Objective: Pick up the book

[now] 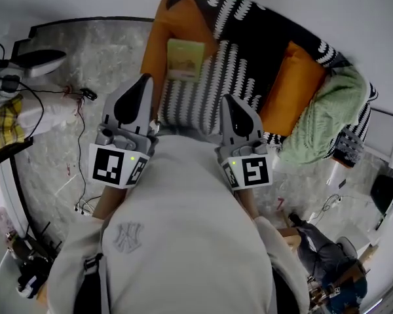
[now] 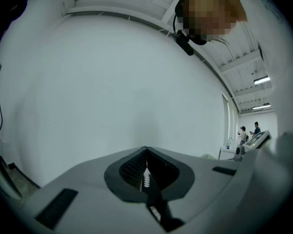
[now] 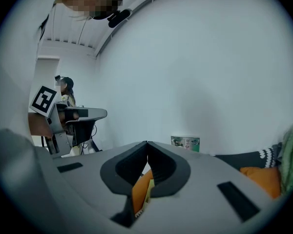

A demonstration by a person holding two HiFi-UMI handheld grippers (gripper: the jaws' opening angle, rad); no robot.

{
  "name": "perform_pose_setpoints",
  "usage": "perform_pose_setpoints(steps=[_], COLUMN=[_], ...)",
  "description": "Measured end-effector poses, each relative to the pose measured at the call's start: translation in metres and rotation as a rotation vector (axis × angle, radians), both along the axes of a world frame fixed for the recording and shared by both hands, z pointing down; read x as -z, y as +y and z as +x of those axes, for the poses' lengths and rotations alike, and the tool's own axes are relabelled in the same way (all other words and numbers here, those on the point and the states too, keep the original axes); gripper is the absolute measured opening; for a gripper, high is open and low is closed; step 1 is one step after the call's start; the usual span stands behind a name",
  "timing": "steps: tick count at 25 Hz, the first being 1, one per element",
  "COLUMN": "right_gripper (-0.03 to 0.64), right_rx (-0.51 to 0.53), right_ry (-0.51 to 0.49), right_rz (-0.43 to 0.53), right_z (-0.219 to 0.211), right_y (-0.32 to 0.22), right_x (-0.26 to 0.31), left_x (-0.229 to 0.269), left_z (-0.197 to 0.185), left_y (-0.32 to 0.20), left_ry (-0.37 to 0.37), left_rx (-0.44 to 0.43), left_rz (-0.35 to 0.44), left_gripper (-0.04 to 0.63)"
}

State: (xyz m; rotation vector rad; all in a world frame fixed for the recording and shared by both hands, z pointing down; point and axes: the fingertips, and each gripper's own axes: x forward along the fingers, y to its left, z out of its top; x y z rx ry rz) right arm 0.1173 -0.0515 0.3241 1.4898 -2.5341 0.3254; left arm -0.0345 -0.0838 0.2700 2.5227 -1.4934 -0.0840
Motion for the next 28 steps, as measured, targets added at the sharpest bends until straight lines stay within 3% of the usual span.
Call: perform_pose_setpoints(steps=[7, 12, 19, 23, 28], right_gripper=[0.017, 0.017, 0.018, 0.018, 0.018], right_rx=[0.151, 0.221, 0.192, 0.161, 0.102], right_ry=[0.016, -0.070, -0.150, -0.099, -0.051], right_rz=[0.005, -0.027, 0.019, 0.043, 0.051], right_z=[-0.007, -0.025, -0.046, -0.044, -0.022], right_y=[-0.019, -0.025, -0.043, -0.043, -0.044], right_x=[0.001, 0.000, 0.015, 0.020, 0.021], left_x=[-0.003, -0.004, -0.003, -0.005, 0.005], left_z=[0.001, -0.008, -0.032, -0.038, -0.018], left_y=[-0.013, -0.018, -0.032, -0.042, -0.051], left_ry=[0.002, -0.005, 0.005, 0.022, 0.042], left_rx=[0.078, 0.110, 0.084, 0.071, 0.013], left_rz=[-0.016, -0.039, -0.024, -0.024, 0.011], left_gripper=[0.011, 0.011, 0.011, 0.011, 0.011])
